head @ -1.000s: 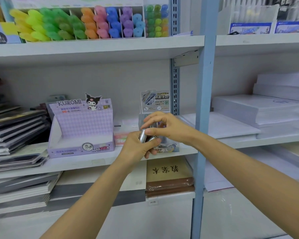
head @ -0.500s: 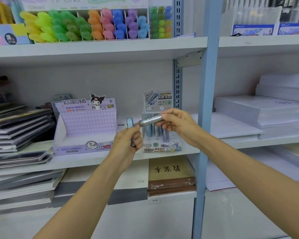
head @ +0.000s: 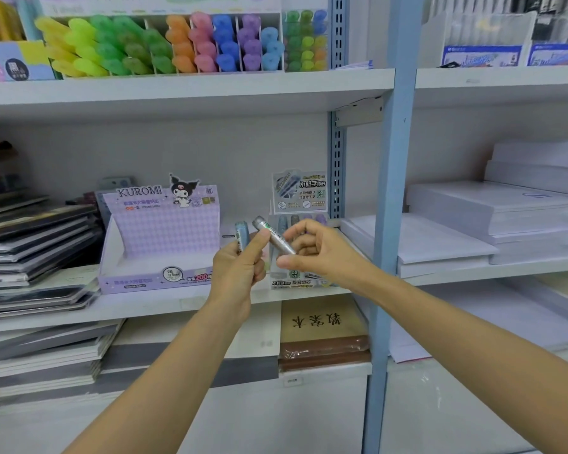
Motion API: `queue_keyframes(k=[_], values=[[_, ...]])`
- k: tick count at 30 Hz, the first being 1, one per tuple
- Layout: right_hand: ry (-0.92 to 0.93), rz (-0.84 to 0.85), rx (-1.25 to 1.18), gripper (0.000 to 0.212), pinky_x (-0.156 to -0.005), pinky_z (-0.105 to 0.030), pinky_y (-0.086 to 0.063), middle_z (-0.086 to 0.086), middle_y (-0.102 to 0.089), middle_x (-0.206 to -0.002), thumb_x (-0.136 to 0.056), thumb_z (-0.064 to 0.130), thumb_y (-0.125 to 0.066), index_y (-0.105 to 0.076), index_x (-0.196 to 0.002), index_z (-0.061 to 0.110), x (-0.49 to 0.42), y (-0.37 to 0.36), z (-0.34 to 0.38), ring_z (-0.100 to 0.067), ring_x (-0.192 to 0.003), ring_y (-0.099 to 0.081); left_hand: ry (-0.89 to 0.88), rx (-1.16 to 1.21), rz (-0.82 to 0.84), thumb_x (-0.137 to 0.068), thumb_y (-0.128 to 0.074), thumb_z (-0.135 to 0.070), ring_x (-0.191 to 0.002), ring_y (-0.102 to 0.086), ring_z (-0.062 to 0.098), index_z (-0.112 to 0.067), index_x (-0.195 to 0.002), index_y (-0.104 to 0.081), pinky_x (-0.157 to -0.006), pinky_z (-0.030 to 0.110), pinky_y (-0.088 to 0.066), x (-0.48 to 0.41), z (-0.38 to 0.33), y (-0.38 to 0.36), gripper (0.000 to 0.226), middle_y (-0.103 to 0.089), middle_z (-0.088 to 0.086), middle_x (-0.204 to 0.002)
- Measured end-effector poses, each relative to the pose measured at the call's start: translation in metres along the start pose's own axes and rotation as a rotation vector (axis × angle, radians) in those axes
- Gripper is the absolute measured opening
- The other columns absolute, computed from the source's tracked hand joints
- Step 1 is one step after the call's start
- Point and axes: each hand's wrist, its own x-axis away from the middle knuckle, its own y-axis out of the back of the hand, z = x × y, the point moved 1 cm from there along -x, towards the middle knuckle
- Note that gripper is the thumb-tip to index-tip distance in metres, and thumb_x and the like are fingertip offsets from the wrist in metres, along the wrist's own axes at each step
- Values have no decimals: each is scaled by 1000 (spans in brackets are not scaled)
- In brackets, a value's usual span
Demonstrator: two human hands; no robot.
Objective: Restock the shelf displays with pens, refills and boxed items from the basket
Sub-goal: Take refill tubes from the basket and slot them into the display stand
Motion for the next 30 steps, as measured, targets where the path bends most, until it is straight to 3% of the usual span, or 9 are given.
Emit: queue_keyframes(k=[4, 7, 10, 12, 15, 21, 23, 26, 30], values=[[11, -32, -71, 29, -78, -40, -55, -12, -72, -94, -86, 13, -70, -58, -110, 1, -3, -1, 0, -19, -79, -68, -77, -44, 57, -87, -70, -23, -46, -29, 8, -14, -86, -68, -47, 21, -29, 5, -4, -6, 9, -36, -8, -51], [12, 13, -169, 24, -80, -30, -57, -12, -72, -102, -96, 12, -57, -61, -115, -2, -2, 0, -1, -20, -87, -69, -107, -94, 91, -89, -68, -17, -47, -30, 8, -13, -100, -70, -47, 20, -31, 6, -5, -6, 12, -39, -8, -52], [7, 56, -71, 24, -80, -28, -56, -10, -72, -103, -99, 18, -53, -67, -112, 3, 0, -1, -2, -14, -88, -68, -113, -159, 26, -86, -71, -19, -45, -31, 7, -15, -100, -70, -46, 18, -34, 4, -4, -4, 14, -43, -12, -49], [27, 3, -10, 25, -78, -26, -55, -6, -72, -102, -98, 22, -54, -66, -116, 8, -2, -1, -1, -8, -86, -67, -134, -192, 8, -85, -72, -21, -44, -32, 6, -12, -100, -70, -44, 16, -34, 3, -3, -3, 17, -42, -13, -47], [89, -136, -45, 30, -76, -26, -55, -12, -66, -105, -94, 23, -60, -59, -123, 14, -9, 0, 4, -14, -87, -64, -171, -256, 25, -86, -72, -21, -43, -35, 4, -11, -100, -71, -46, 15, -33, 4, -1, -4, 17, -42, -16, -45], [169, -280, 69, 24, -84, -28, -55, -10, -68, -101, -89, 12, -68, -66, -112, 7, -31, 13, 11, -21, -92, -65, -123, -267, 56, -94, -62, -24, -50, -37, 5, -16, -106, -60, -49, 17, -35, 1, 0, 1, 15, -47, -11, -57], [136, -356, 176, 23, -80, -17, -50, -4, -70, -98, -87, 12, -70, -67, -109, 9, -39, 22, 7, -18, -93, -65, -55, -243, 49, -99, -51, -21, -54, -40, 7, -16, -106, -56, -50, 19, -37, 0, 1, 6, 10, -50, -5, -64], [58, -371, 327, 18, -65, -4, -43, 1, -69, -86, -85, 14, -73, -67, -102, 14, -46, 26, -8, -13, -83, -65, -44, -253, 78, -101, -43, -15, -57, -44, 8, -16, -105, -58, -52, 21, -38, 0, 5, 13, 16, -53, 0, -72], [36, -319, 482, 15, -68, -14, -46, 3, -68, -83, -84, 22, -74, -68, -97, 20, -46, 22, -23, -12, -79, -63, -83, -283, 132, -101, -48, -18, -61, -52, 7, -16, -107, -63, -53, 21, -46, 2, 10, 19, 16, -56, 1, -78]])
